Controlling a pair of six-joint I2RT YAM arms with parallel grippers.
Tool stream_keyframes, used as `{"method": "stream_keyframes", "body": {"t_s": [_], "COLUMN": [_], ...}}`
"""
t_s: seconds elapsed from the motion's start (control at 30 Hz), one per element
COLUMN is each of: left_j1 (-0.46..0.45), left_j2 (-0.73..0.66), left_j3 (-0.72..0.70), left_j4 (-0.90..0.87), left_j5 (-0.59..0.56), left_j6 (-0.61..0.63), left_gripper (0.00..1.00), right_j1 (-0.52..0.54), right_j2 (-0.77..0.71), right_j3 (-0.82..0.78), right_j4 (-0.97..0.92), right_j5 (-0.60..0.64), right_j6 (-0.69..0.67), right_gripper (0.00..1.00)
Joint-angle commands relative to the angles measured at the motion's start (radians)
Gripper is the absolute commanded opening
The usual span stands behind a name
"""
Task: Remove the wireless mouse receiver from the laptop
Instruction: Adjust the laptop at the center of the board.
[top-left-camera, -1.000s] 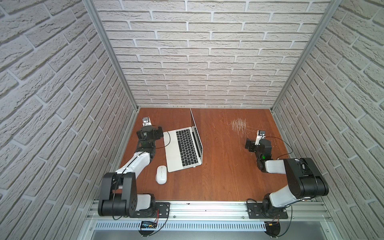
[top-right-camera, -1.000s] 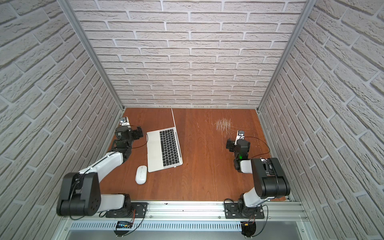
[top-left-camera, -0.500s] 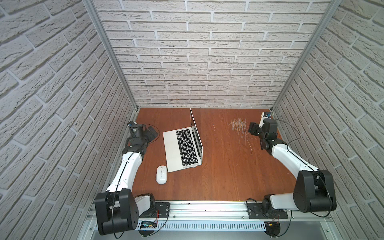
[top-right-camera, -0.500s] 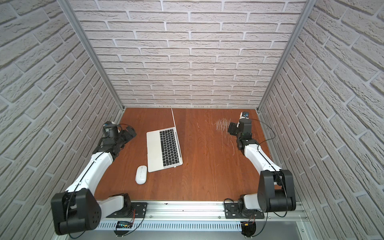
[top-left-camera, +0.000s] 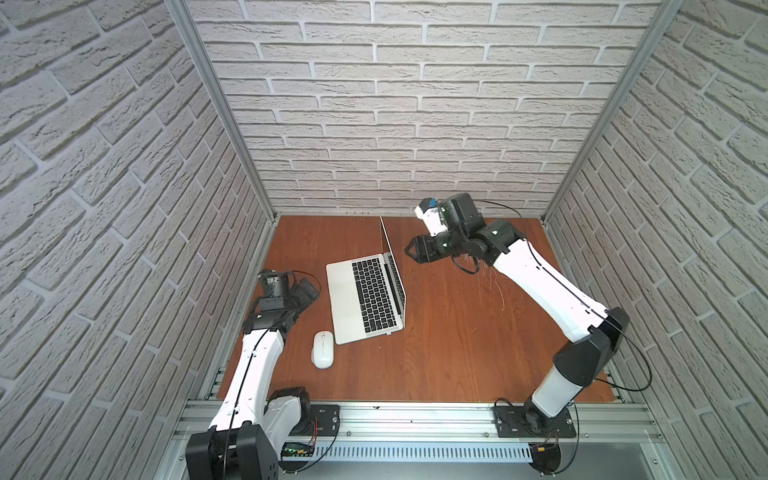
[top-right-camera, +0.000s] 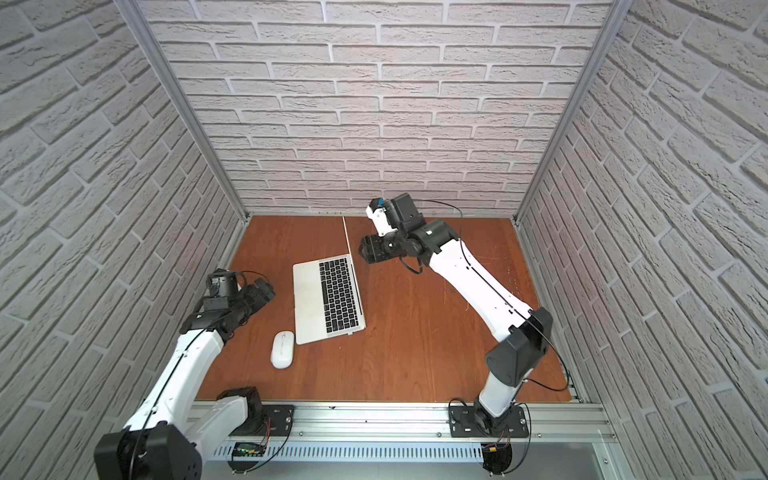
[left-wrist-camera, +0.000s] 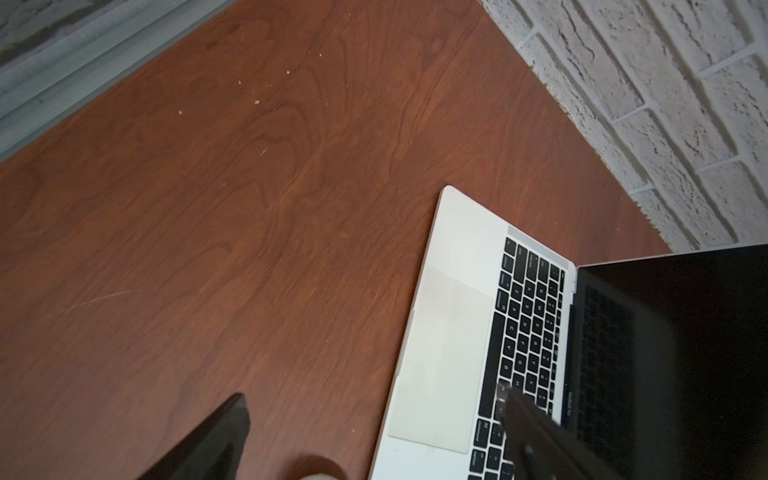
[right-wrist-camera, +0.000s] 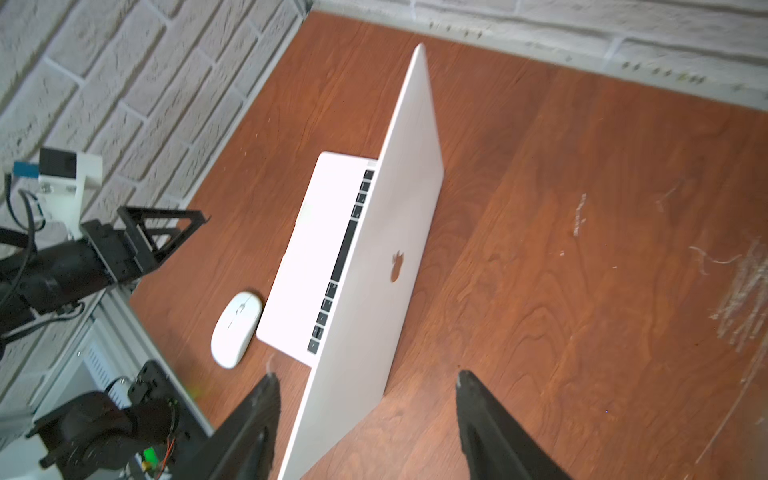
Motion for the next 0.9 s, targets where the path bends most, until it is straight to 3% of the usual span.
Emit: {"method": "stream_keyframes", "body": {"t_s": [0.0,0.47,0.87], "left_j1": [-0.004,-0.004,-0.004], "left_j2": [-0.005,0.01,0.017], "left_j3": [-0.011,-0.009,-0.011], "left_j4": [-0.011,-0.003,-0.012], "left_j5": [0.014,0.03,0.025], "left_j6": [-0.018,-0.02,-0.016], "left_gripper": [0.95,0.93,0.9], "right_j1": [0.052,0.135,0.137], "right_j2": [0.073,0.241,0.331], "right_j3": [0.093,0.201,0.324], "right_j4": [-0.17,-0.312,-0.385], "right_j5": [0.024,0.139,0.172], "right_j6": [-0.008,-0.06,-0.106], "right_gripper": [0.66,0.48,0.23]}}
